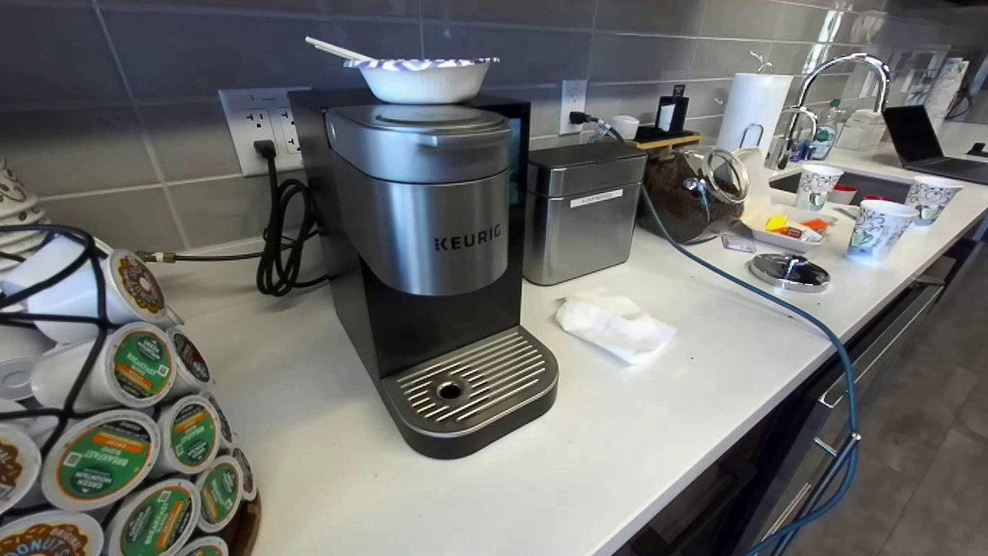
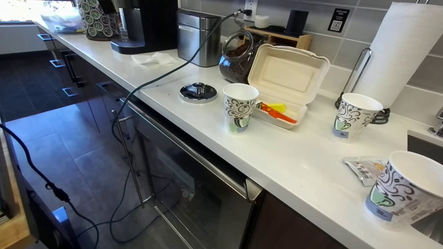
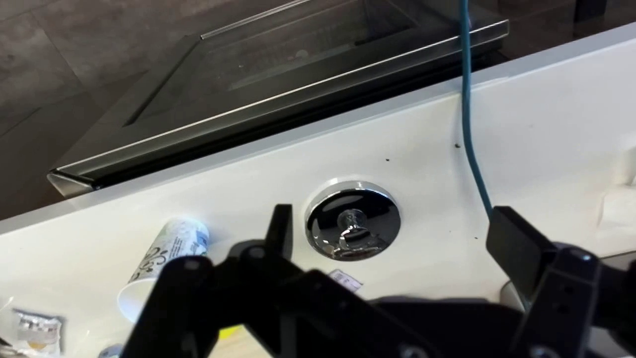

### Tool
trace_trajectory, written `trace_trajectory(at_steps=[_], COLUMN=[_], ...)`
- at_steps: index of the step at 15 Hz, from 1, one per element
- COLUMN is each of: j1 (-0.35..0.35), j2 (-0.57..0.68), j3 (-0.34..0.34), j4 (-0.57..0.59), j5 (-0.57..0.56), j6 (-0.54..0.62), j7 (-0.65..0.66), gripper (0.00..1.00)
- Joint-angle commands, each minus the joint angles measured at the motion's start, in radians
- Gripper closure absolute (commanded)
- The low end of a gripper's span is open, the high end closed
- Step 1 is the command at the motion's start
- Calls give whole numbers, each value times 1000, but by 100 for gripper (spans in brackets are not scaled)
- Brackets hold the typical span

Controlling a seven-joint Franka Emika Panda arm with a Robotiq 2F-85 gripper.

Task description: Put the silver lid on the glass container.

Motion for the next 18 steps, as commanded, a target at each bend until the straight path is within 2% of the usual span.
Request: trace_trajectory(at_steps=[1, 4, 5, 6, 8, 11, 12, 14, 18], j1=[91, 132, 86, 55, 58, 55, 51, 33, -2], j2=[257, 439, 489, 366, 457, 497, 525, 581, 700], j3=[-58, -40, 16, 23, 50, 54, 40, 33, 45], j4=[168, 286, 339, 216, 292, 329, 327, 346, 384], j5=[1, 22, 69, 32, 52, 57, 110, 174, 313], j6=[-77, -66, -103, -36, -55, -67, 20, 106, 200], j7=[17, 78, 35, 36, 42, 43, -26, -82, -196], gripper=[0, 0, 0, 0, 0, 0, 0, 0, 0])
